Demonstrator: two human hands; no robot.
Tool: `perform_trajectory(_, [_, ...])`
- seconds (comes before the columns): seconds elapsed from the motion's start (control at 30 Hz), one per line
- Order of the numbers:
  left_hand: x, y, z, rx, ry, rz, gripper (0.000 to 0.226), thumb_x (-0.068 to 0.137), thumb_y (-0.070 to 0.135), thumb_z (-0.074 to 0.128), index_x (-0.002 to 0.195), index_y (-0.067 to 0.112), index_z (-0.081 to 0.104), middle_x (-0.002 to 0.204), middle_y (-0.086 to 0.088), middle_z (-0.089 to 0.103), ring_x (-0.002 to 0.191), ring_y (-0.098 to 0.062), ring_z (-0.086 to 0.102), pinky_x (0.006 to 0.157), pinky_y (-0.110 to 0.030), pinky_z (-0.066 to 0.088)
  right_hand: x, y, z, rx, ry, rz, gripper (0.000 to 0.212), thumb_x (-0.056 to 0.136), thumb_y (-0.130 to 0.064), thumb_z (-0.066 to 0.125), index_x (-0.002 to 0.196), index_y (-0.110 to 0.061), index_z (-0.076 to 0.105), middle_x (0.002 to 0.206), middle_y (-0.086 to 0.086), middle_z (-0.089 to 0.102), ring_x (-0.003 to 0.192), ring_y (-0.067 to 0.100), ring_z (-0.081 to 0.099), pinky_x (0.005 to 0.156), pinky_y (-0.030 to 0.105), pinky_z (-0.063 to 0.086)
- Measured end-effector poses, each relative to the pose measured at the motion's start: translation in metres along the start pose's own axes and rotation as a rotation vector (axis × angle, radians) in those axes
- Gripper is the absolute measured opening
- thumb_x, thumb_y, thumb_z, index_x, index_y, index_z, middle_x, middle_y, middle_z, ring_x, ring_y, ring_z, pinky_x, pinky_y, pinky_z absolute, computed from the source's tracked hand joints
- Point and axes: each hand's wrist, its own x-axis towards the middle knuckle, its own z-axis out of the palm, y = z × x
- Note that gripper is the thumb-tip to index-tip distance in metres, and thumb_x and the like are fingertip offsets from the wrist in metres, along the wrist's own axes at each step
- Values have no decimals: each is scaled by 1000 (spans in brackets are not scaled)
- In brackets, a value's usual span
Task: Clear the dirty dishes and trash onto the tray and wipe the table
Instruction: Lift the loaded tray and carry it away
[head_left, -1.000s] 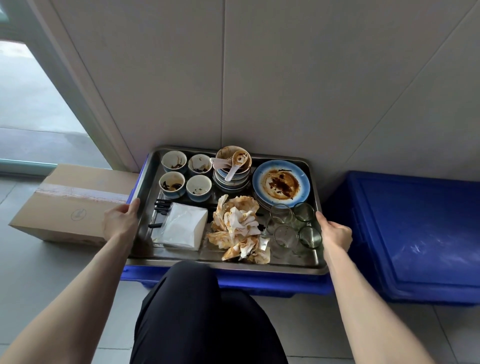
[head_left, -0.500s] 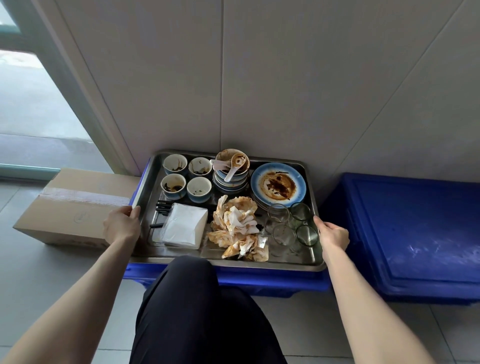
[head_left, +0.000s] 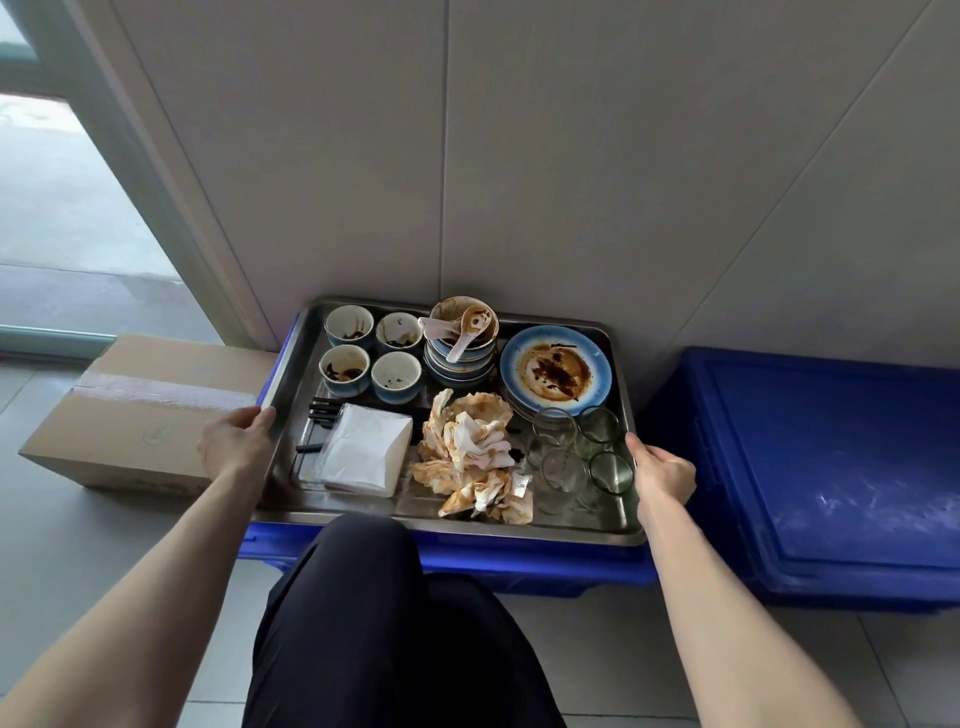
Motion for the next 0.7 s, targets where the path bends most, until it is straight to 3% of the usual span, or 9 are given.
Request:
perform_trajectory(0.43, [-2, 0, 3, 97, 18, 51, 30, 94, 28, 60, 114, 8, 69, 109, -17, 69, 103, -35, 60, 91, -39, 43, 0, 0, 0, -40, -23, -16, 26, 81, -28, 75, 96, -6, 75, 69, -1, 63, 65, 13, 57, 71, 28, 43])
perform_trajectory(0.7, [-13, 17, -7, 98, -75, 42, 44, 91, 32, 64, 127, 7, 60, 123, -19, 64, 116, -35, 57, 101, -42, 40, -18, -26, -9, -44, -64, -74, 35, 82, -28, 74, 113, -11, 69, 100, 3, 70, 85, 13, 60, 79, 26, 47])
